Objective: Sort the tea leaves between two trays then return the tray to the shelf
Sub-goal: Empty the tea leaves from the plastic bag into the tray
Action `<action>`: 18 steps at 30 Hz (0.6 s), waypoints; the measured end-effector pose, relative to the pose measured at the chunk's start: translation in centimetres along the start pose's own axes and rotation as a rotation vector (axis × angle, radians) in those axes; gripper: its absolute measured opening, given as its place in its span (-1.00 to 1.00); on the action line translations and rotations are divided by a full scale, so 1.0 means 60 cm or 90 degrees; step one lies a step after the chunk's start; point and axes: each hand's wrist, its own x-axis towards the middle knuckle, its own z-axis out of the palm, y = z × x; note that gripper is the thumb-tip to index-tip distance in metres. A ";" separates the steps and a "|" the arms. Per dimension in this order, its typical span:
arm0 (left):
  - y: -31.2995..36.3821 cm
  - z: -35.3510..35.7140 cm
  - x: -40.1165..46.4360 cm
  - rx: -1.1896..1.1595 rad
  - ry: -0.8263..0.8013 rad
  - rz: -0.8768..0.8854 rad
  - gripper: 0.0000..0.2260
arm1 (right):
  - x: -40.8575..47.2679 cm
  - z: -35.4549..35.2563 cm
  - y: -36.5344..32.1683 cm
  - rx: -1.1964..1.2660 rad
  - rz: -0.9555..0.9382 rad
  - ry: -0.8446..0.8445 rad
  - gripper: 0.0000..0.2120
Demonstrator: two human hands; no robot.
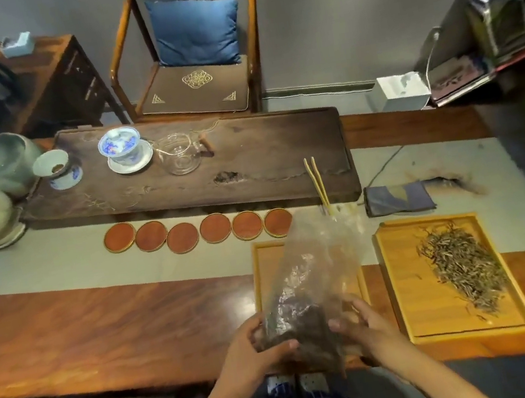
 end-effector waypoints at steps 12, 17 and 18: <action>-0.047 0.029 -0.031 -0.032 -0.025 -0.148 -0.46 | -0.029 0.001 0.040 -0.109 0.011 0.039 -0.45; -0.038 0.028 -0.026 -0.030 0.003 -0.167 -0.75 | -0.023 0.003 0.035 -0.145 0.033 0.053 -0.63; -0.036 0.029 -0.025 -0.033 0.006 -0.162 -0.78 | -0.022 0.002 0.034 -0.150 0.035 0.055 -0.68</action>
